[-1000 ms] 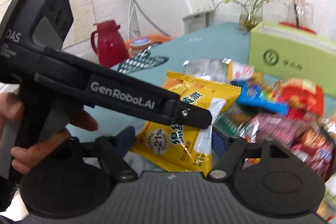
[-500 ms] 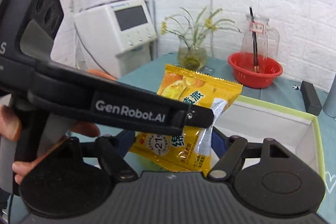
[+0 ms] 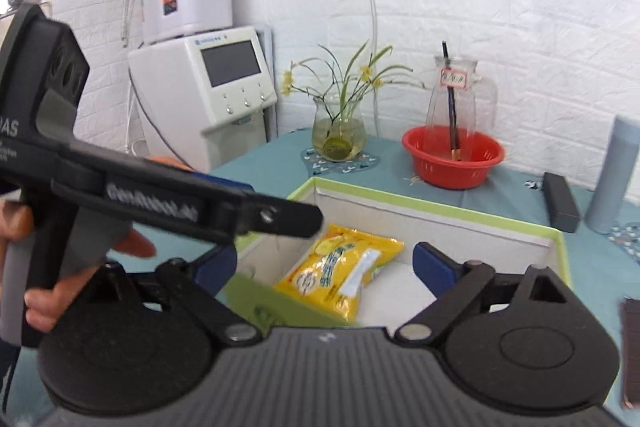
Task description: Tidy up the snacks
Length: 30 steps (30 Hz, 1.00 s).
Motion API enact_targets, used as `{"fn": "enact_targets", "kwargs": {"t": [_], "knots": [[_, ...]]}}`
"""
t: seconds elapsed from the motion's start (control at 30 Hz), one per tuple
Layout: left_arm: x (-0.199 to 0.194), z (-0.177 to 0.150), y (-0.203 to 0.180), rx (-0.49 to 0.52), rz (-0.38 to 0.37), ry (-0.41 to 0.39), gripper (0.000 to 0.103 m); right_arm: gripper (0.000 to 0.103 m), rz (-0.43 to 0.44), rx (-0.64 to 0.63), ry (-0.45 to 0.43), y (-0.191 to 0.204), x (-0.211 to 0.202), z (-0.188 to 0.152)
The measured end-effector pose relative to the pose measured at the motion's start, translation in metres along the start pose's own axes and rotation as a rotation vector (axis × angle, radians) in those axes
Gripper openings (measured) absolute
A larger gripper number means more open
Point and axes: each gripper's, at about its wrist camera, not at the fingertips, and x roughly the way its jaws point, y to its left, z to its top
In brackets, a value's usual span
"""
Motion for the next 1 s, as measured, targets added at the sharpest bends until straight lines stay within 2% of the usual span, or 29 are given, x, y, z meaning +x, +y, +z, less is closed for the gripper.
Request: {"fn": "enact_targets", "kwargs": {"t": [0.03, 0.1, 0.27, 0.33, 0.47, 0.53, 0.6, 0.67, 0.77, 0.83, 0.9, 0.97, 1.0], "knots": [[-0.013, -0.007, -0.007, 0.005, -0.015, -0.011, 0.08, 0.094, -0.007, 0.002, -0.001, 0.006, -0.016, -0.008], [-0.036, -0.026, -0.021, 0.01, -0.047, -0.018, 0.081, 0.103, -0.009, 0.016, -0.005, 0.019, -0.05, -0.029], [-0.078, -0.086, -0.051, 0.01, -0.103, 0.009, 0.082, 0.103, -0.004, 0.072, 0.018, 0.054, -0.122, -0.093], [-0.09, -0.114, -0.06, -0.01, -0.117, 0.048, 0.082, 0.103, 0.008, 0.084, 0.054, 0.07, -0.139, -0.119], [-0.108, -0.164, -0.065, -0.14, -0.174, 0.175, 0.081, 0.103, 0.018, 0.09, 0.128, 0.089, -0.147, -0.162], [-0.112, -0.183, -0.066, -0.204, -0.222, 0.237, 0.081, 0.103, 0.007, 0.077, 0.144, 0.092, -0.142, -0.17], [-0.109, -0.192, -0.068, -0.224, -0.25, 0.275, 0.079, 0.103, 0.0, 0.057, 0.151, 0.092, -0.134, -0.175], [-0.101, -0.196, -0.07, -0.227, -0.224, 0.287, 0.077, 0.103, -0.007, 0.047, 0.179, 0.093, -0.122, -0.179], [-0.088, -0.196, -0.07, -0.23, -0.229, 0.303, 0.075, 0.103, -0.011, 0.044, 0.192, 0.098, -0.117, -0.186], [-0.081, -0.196, -0.07, -0.213, -0.221, 0.312, 0.068, 0.102, 0.012, 0.067, 0.194, 0.105, -0.121, -0.189], [-0.076, -0.194, -0.068, -0.183, -0.161, 0.308, 0.063, 0.102, 0.034, 0.088, 0.19, 0.112, -0.125, -0.192], [-0.072, -0.19, -0.06, -0.156, -0.069, 0.283, 0.055, 0.102, 0.026, 0.085, 0.187, 0.12, -0.126, -0.193], [-0.07, -0.187, -0.054, -0.146, -0.027, 0.274, 0.055, 0.103, 0.022, 0.085, 0.188, 0.121, -0.126, -0.193]]}}
